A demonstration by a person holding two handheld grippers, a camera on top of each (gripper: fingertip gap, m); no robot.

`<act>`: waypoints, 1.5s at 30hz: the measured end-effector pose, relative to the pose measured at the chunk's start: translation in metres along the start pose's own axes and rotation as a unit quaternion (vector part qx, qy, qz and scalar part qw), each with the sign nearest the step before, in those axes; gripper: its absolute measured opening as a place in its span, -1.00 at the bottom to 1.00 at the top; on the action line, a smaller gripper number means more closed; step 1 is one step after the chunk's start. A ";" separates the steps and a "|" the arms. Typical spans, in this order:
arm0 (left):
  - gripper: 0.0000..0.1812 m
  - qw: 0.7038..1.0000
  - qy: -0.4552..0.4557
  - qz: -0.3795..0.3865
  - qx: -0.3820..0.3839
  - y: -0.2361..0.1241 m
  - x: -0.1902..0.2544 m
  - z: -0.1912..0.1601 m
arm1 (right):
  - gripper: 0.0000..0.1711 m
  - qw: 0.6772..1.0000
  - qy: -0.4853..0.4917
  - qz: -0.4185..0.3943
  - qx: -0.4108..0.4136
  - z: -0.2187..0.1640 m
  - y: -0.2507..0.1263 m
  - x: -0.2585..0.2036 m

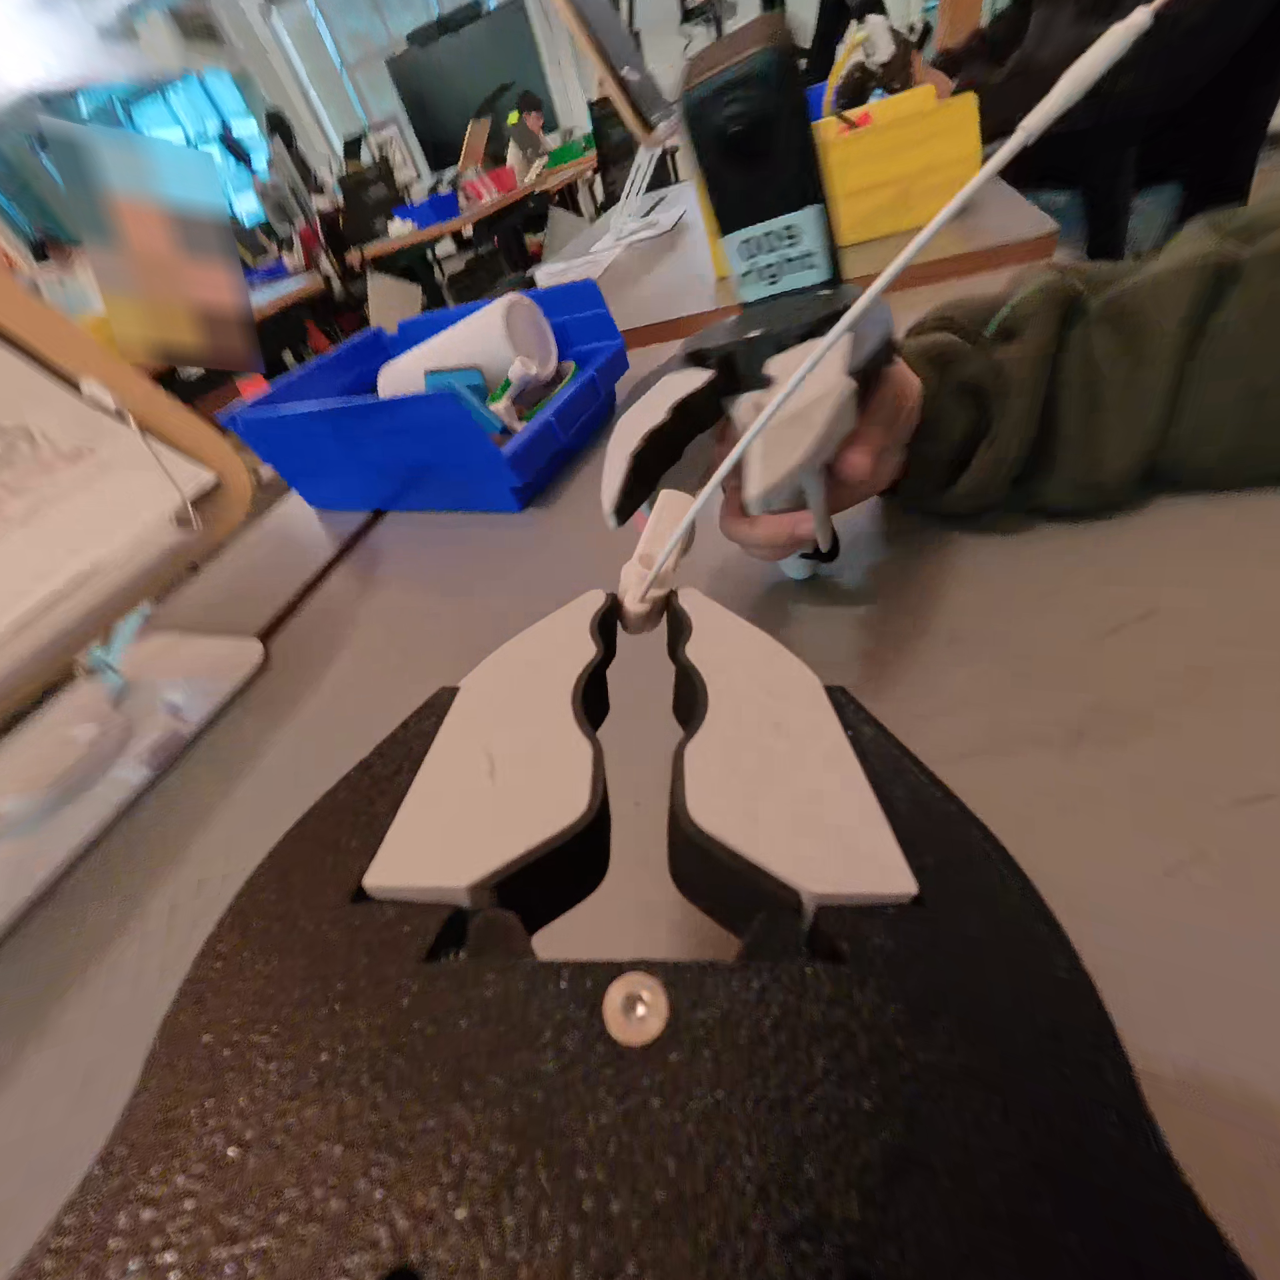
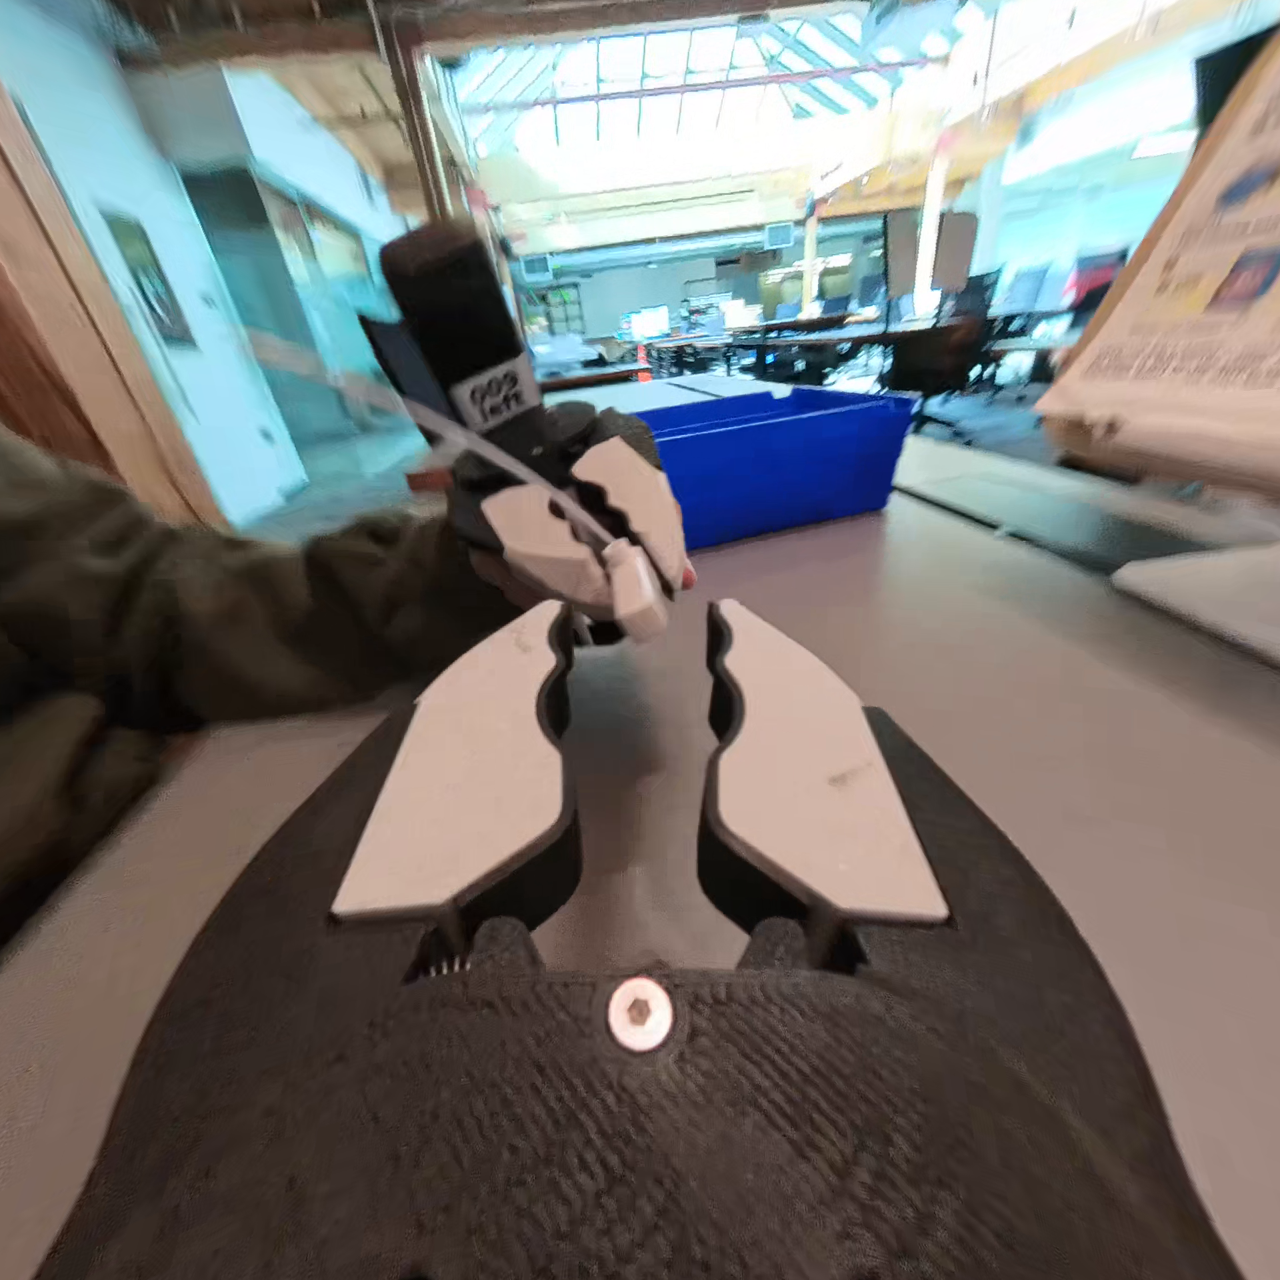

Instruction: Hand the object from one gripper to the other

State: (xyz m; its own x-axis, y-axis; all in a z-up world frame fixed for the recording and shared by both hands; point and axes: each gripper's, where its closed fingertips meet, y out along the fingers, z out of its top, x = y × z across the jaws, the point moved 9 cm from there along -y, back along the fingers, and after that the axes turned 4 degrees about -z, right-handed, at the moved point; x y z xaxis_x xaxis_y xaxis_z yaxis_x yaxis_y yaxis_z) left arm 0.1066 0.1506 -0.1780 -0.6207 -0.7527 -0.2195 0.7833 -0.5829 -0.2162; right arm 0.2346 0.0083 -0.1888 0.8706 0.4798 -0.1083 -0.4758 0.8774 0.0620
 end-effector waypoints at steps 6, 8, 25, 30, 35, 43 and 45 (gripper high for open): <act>-0.86 0.982 -0.170 -0.086 -0.013 -0.001 -0.009 -0.006 | -0.61 0.968 -0.239 -0.057 -0.040 -0.003 0.005 -0.015; -0.86 0.971 -0.216 -0.102 -0.011 0.001 -0.011 -0.008 | -0.71 0.961 -0.266 -0.071 -0.035 -0.004 0.007 -0.017; -0.58 0.996 0.051 0.066 0.028 -0.003 -0.004 -0.002 | -0.85 0.993 0.118 -0.014 0.017 0.006 -0.001 0.010; -0.53 0.969 0.213 0.124 0.022 0.005 0.012 0.009 | -0.85 0.966 0.256 0.014 0.019 -0.003 -0.006 0.021; -0.65 0.960 0.247 0.129 -0.007 0.010 0.013 0.002 | -0.85 0.968 0.247 0.043 -0.029 -0.006 -0.001 0.015; -0.75 0.976 0.200 0.081 -0.020 0.008 0.011 0.001 | -0.85 0.970 0.229 0.055 -0.058 -0.010 0.000 0.013; -0.75 0.977 0.196 0.076 -0.026 0.008 0.011 0.001 | -0.85 0.969 0.233 0.057 -0.061 -0.011 0.000 0.013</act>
State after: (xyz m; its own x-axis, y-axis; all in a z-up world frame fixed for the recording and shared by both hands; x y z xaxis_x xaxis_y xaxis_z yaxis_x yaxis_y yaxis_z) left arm 0.1059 0.1379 -0.1815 -0.4716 -0.6481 -0.5979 0.8707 -0.4494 -0.1996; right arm 0.2448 0.0148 -0.2008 0.6744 0.4982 -0.5450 -0.6019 0.7984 -0.0150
